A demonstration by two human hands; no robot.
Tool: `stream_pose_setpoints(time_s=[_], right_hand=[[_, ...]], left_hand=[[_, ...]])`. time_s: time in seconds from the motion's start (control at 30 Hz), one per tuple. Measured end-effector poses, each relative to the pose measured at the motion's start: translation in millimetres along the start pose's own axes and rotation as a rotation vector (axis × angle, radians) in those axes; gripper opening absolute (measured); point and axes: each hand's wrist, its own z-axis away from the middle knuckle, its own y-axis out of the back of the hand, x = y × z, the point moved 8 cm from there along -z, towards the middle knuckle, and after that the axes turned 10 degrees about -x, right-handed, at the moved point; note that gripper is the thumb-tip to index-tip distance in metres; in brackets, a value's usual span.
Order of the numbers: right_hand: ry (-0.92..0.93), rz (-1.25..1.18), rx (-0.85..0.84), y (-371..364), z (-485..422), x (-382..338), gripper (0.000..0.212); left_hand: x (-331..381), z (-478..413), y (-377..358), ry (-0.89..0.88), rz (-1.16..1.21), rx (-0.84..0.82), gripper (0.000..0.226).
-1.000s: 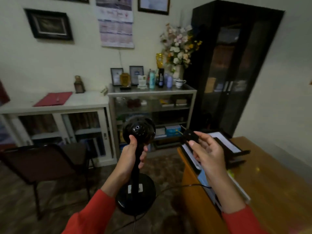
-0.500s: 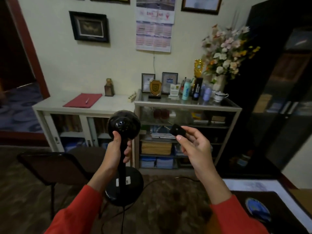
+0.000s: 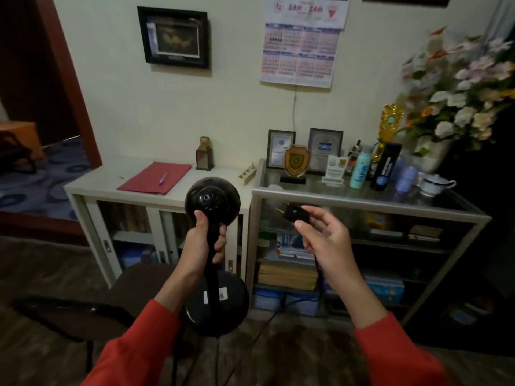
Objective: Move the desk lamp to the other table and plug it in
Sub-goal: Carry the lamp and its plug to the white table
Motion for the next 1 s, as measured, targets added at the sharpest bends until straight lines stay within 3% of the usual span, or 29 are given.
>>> stream_pose_setpoints(time_s=[1.0], right_hand=[[0.276, -0.042, -0.09, -65, -572, 33, 0.023]], left_hand=[[-4, -491, 247, -0.083, -0.081, 0.228, 0.065]])
